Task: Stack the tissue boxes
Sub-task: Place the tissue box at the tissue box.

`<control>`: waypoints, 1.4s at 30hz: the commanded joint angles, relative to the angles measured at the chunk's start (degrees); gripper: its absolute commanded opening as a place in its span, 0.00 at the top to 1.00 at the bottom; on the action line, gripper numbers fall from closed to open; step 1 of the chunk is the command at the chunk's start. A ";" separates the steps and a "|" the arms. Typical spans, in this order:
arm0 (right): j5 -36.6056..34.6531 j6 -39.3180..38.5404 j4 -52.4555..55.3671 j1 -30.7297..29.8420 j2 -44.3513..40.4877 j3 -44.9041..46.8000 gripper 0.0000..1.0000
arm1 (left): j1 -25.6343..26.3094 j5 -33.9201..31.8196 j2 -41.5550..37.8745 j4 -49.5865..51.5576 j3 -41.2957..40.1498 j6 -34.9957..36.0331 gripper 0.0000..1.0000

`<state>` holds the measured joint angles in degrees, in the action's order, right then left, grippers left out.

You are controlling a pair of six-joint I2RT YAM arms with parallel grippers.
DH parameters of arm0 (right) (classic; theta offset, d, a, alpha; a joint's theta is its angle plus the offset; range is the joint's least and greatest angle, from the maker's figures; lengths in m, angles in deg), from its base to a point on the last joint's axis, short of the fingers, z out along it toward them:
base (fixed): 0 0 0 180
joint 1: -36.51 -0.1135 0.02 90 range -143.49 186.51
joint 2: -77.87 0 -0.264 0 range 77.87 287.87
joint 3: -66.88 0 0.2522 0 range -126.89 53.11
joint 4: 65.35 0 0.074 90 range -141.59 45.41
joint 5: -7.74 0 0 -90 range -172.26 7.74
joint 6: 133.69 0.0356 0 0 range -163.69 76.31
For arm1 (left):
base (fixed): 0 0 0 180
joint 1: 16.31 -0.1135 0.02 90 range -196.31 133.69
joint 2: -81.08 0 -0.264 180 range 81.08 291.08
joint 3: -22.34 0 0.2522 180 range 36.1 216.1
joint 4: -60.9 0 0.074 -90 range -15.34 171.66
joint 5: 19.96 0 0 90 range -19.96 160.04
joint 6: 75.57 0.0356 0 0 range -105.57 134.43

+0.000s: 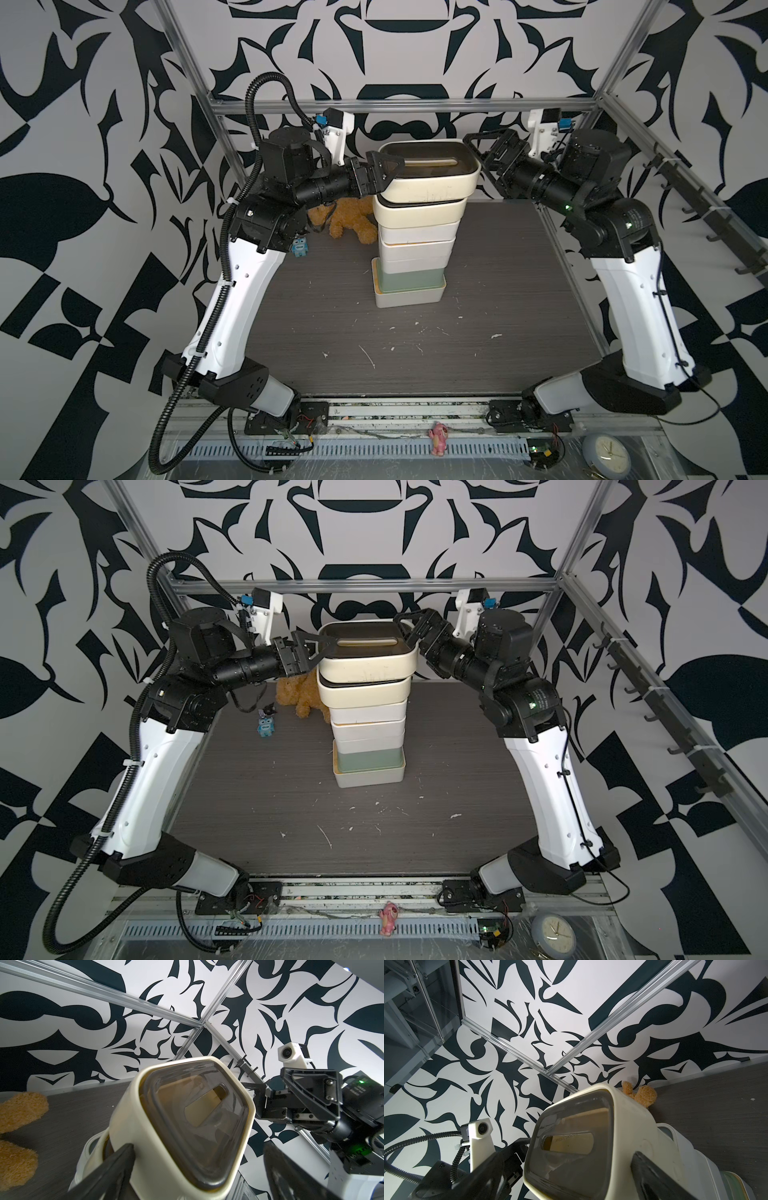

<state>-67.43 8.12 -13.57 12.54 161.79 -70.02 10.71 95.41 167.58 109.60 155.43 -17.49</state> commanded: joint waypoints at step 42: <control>2.82 1.96 -7.24 -1.63 -1.81 4.48 0.01 | 0.10 1.10 -4.11 -1.12 -1.29 -1.64 0.01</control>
<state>-67.32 10.00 -17.68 12.30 161.05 -66.06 10.39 98.01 164.76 107.92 155.06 -20.03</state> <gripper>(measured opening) 0.988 0.992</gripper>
